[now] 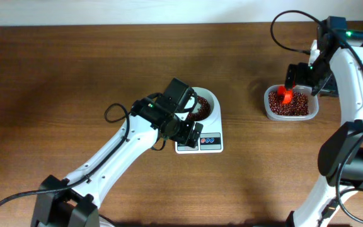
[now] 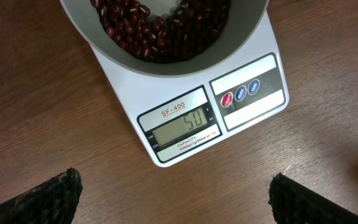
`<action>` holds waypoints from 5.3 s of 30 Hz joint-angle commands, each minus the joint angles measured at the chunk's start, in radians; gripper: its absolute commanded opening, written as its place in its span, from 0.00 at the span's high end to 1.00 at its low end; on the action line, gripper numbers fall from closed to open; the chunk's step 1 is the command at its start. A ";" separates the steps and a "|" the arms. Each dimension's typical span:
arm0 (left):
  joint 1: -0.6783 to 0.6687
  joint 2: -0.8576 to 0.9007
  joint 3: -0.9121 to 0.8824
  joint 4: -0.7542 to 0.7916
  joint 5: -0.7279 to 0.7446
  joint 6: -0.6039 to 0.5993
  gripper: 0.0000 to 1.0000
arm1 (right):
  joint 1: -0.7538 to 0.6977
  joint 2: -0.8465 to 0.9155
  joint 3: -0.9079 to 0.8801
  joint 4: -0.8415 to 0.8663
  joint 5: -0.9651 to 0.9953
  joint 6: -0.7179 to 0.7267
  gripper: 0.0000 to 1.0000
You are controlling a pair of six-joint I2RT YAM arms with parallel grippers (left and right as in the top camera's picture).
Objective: Scoop item into bowl and weigh 50g on scale
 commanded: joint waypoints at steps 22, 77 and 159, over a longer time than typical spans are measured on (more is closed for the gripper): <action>-0.003 0.007 0.000 -0.001 0.000 0.016 0.01 | -0.095 -0.032 0.016 0.014 0.008 0.122 0.01; 0.533 -1.593 -1.237 0.825 -0.142 0.013 0.01 | -0.095 -0.032 0.016 0.014 0.008 0.122 0.01; 0.533 -1.591 -1.236 0.820 -0.146 0.013 0.01 | 0.036 -2.032 -1.896 1.255 -0.048 -0.037 0.01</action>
